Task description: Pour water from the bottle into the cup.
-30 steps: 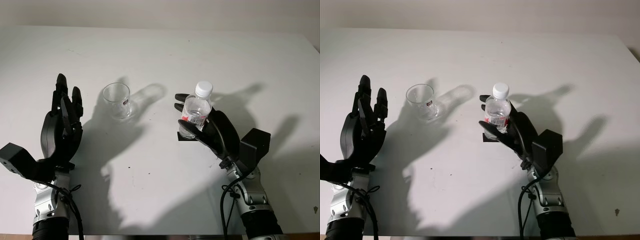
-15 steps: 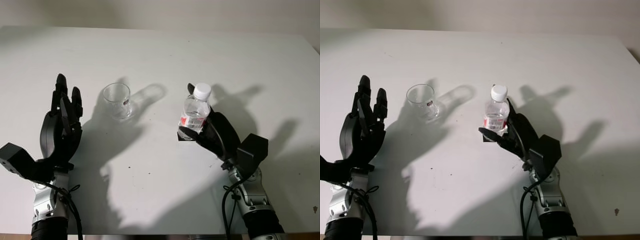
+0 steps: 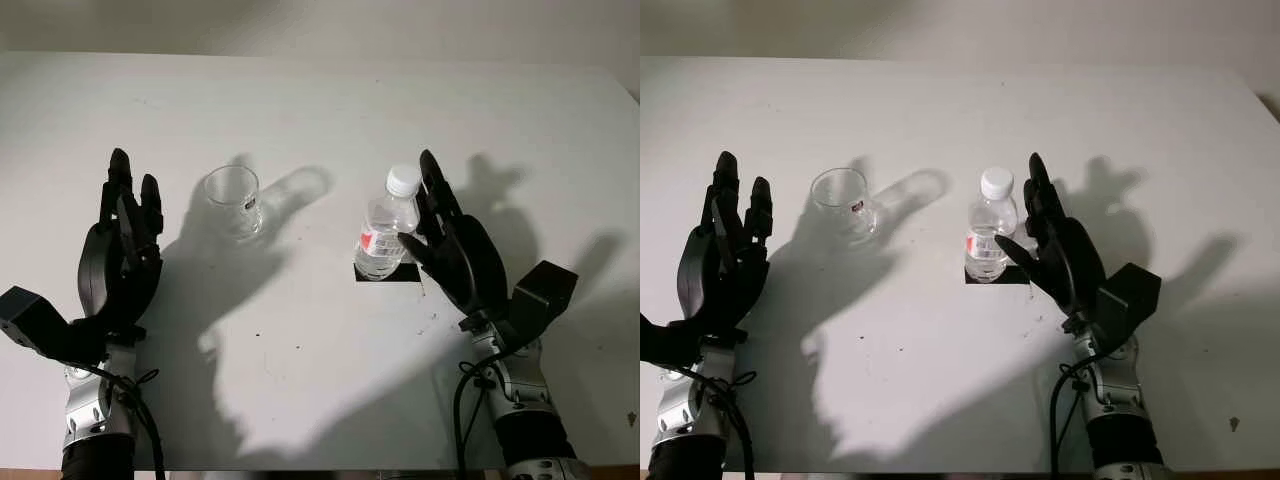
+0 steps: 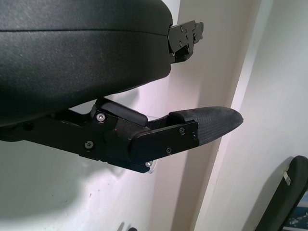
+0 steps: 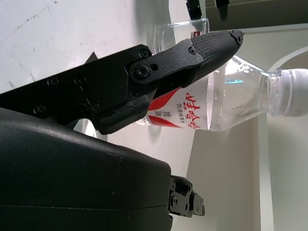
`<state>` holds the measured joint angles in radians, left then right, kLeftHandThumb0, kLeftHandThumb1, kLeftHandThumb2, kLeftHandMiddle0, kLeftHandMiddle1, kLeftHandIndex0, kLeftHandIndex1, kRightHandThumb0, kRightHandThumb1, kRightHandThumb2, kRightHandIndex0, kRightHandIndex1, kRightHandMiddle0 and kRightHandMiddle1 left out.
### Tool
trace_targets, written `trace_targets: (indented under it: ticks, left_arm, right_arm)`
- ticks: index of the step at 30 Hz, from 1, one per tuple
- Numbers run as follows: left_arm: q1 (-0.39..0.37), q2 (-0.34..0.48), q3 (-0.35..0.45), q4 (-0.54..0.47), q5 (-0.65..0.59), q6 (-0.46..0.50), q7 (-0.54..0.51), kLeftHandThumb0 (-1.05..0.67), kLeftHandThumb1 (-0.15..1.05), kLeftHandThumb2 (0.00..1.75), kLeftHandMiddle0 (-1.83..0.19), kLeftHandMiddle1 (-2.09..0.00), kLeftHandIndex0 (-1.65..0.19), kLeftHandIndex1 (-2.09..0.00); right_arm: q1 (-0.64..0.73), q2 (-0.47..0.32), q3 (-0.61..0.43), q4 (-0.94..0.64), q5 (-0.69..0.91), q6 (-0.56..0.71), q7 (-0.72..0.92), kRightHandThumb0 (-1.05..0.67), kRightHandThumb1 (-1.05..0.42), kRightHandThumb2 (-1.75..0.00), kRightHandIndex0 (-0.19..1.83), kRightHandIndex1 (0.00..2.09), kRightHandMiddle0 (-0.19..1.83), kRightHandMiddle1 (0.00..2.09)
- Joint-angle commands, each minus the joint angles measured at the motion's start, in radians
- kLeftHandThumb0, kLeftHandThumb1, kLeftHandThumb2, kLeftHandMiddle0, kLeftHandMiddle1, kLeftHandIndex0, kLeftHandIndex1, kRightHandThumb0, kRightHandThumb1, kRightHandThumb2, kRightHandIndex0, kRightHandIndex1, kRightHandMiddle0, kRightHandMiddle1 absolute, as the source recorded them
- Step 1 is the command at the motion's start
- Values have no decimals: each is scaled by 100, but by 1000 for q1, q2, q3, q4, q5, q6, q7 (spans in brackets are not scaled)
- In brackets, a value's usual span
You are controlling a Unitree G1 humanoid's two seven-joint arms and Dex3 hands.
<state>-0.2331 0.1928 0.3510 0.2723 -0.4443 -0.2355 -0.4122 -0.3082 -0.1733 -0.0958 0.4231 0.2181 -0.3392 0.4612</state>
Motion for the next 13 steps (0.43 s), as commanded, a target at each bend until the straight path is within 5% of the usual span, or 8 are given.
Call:
trace_targets:
  ticks: [1,13]
  left_arm:
    - [-3,6,1,6,1,-4,-3,-74,105,64,19,0,19,0]
    - [30,8,1,-24,-3,2,-6,-74,105,63,19,0,19,0]
  right_arm:
    - [22,3,7,-37,8,2,12,-96,-101,-5,-19,0,-19,0]
    - [87,-12,61,-172,20,17,118,-95,-99,-5,-19,0,-19,0]
